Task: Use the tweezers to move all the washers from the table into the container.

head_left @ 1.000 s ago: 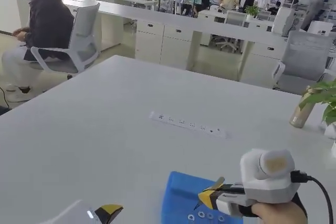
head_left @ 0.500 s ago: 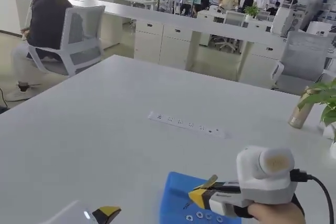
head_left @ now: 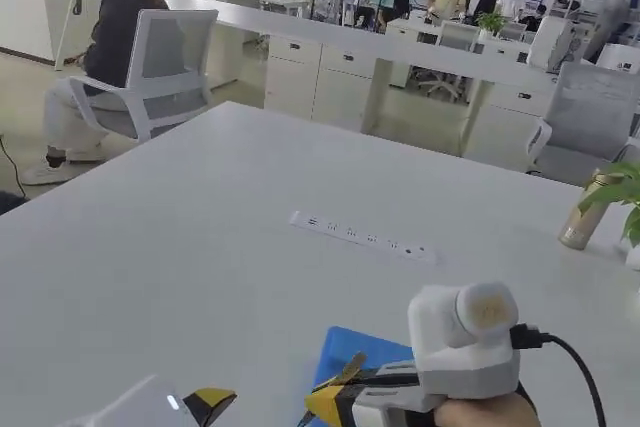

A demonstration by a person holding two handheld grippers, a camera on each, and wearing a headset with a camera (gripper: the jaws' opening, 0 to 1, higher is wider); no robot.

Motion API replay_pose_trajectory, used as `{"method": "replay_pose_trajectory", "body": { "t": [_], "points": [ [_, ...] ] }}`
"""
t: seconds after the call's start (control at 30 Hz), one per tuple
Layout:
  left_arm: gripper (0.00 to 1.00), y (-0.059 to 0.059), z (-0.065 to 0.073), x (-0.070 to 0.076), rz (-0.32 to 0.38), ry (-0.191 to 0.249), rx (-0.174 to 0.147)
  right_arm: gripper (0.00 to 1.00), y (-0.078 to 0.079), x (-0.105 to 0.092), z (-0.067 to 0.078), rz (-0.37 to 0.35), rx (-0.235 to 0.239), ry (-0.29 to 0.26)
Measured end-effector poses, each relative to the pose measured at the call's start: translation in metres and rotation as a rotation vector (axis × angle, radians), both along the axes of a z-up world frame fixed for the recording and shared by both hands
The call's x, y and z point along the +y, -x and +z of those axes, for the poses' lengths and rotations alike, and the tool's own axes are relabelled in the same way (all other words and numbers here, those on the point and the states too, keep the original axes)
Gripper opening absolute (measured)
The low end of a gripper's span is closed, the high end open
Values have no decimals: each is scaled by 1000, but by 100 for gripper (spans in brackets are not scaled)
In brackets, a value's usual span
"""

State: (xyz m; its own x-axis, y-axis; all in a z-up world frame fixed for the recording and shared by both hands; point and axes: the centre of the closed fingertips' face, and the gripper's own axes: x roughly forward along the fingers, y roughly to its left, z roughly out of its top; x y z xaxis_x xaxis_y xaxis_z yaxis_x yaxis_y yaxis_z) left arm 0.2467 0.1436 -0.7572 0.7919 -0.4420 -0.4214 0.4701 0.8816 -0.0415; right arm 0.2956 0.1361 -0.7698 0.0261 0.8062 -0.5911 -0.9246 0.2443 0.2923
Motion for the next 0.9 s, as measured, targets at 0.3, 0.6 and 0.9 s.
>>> {"method": "replay_pose_trajectory", "body": {
  "t": [0.3, 0.6, 0.9],
  "points": [
    [71, -1, 1, 1, 8, 6, -8, 3, 14, 6, -28, 72, 19, 94],
    [71, -2, 2, 1, 9, 11, -9, 3, 18, 10, -41, 118, 20, 150],
    [70, -2, 2, 1, 11, 9, -8, 3, 23, 10, -48, 152, 16, 186]
  ]
}}
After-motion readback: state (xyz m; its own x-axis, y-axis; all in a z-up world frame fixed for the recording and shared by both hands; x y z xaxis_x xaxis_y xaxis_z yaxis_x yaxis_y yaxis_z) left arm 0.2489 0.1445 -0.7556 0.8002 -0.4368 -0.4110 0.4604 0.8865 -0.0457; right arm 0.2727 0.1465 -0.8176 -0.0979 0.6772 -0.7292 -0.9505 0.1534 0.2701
